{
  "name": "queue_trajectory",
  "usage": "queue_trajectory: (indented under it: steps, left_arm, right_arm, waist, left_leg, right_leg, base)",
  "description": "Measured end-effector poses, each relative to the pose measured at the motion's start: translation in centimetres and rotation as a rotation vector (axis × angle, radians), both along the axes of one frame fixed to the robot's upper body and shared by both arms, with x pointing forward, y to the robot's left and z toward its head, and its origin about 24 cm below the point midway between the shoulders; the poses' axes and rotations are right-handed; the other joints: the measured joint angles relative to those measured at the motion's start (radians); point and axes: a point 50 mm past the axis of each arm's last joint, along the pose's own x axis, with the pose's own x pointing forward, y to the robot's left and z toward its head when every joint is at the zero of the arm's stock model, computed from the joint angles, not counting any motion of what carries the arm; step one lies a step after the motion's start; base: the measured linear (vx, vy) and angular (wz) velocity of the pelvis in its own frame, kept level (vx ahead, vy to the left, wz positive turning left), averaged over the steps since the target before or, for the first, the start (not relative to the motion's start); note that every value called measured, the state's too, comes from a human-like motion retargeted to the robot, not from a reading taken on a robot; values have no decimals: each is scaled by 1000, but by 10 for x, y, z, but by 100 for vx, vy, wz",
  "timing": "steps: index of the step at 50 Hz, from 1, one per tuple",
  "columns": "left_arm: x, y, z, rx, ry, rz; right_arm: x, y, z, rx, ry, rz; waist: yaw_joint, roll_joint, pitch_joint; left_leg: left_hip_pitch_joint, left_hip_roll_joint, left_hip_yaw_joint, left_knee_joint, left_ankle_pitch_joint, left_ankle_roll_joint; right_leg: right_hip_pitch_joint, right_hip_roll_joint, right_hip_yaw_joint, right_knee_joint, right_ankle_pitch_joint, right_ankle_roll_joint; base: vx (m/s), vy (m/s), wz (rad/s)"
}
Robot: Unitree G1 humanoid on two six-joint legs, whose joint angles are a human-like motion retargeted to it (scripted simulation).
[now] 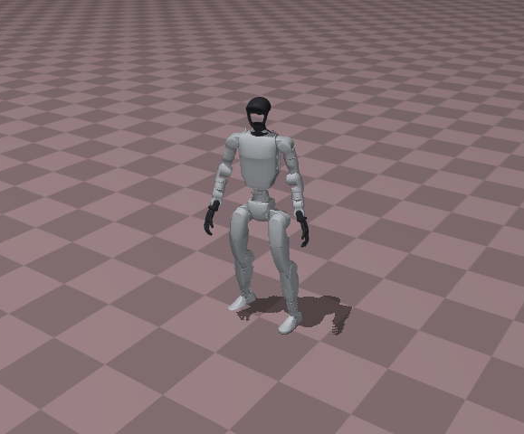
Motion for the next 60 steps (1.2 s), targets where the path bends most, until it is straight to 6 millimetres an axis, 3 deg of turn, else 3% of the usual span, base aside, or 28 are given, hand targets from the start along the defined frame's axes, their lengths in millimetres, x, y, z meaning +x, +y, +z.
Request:
queue_trajectory:
  steps: [5, 10, 19, 22, 25, 30, 35, 40, 44, 50, 53, 55, 60]
  left_arm:
    - [22, 3, 8, 12, -84, -59]
    - [37, 5, 16, 25, -160, -106]
    - [59, 1, 31, 51, -269, -239]
    - [64, -1, 35, 33, -313, -235]
    - [77, -3, 41, 15, -375, -192]
    - [90, -4, 52, -41, -493, -87]
    - [71, 0, 57, -62, -544, -51]
    - [40, 2, 56, -112, -517, -66]
    - [29, 6, 55, -113, -481, -73]
    - [19, 11, 52, -129, -438, -69]
    - [19, 8, 49, -151, -427, -59]
    - [17, 5, 47, -165, -415, -57]
    - [13, 6, 43, -186, -395, -39]
  right_arm:
    - [5, -1, 2, 4, -15, -2]
    - [30, 1, 10, -6, -87, 33]
    - [100, 4, 43, -32, -328, 29]
    - [130, 6, 59, -34, -413, 28]
    - [168, 10, 84, -56, -512, 37]
    - [233, 28, 146, -91, -722, 124]
    - [280, 53, 212, -237, -878, 311]
    - [316, 69, 298, -602, -1056, 503]
    - [330, 77, 381, -837, -1189, 546]
    - [321, 78, 483, -996, -1397, 502]
    - [313, 72, 512, -1046, -1427, 494]
    - [310, 66, 520, -1065, -1416, 489]
    - [313, 61, 509, -1019, -1391, 469]
  waist:
    - [23, -7, 4]
    - [34, -8, 28]
    - [48, 25, 156]
    - [52, 54, 234]
    - [58, 79, 336]
    - [55, 128, 523]
    - [57, 141, 537]
    - [67, 122, 537]
    - [83, 133, 537]
    - [105, 168, 537]
    - [121, 184, 537]
    - [133, 196, 537]
    - [145, 173, 537]
  left_leg:
    - [-21, -7, -5, 13, -5, 8]
    - [-43, -13, -20, 1, 6, 5]
    - [-126, -19, -72, -38, 56, -11]
    - [-196, -16, -61, 23, 24, -2]
    - [-237, -10, -97, -44, 103, -34]
    - [-380, 5, -116, -48, 157, -60]
    - [-707, 25, -156, -48, 263, -90]
    - [-1032, -25, -140, 13, 294, -105]
    - [-1264, -30, -193, 5, 352, -105]
    - [-1501, -53, -279, -22, 415, -105]
    - [-1563, -64, -314, -27, 428, -105]
    - [-1575, -68, -335, -28, 430, -105]
    - [-1564, -61, -339, -36, 430, -105]
  right_leg:
    - [-12, -6, -6, 0, 3, 2]
    - [-27, -11, -19, -9, 14, 4]
    - [-90, -12, -66, -29, 55, 10]
    - [-162, -22, -85, 46, 38, 0]
    - [-214, -10, -74, 16, 86, 2]
    - [-387, -5, -73, 86, 110, -20]
    - [-730, 4, -91, 155, 160, -50]
    - [-1129, -77, -78, 386, 142, -14]
    - [-1372, -98, -120, 470, 145, -25]
    - [-1634, -163, -186, 619, 101, -46]
    - [-1699, -191, -212, 673, 75, -60]
    - [-1704, -202, -233, 694, 59, -65]
    - [-1704, -204, -238, 717, 42, -67]
  base:
    - [0, 0, 0]
    - [-1, 1, 8]
    - [-10, 4, 31]
    - [-19, 6, 26]
    - [-28, 1, 19]
    - [-31, 0, 16]
    - [-32, -5, 23]
    - [-20, 5, 43]
    - [-14, -8, 68]
    - [-6, -12, 99]
    - [-1, -14, 101]
    - [1, -13, 71]
    - [1, -10, 19]
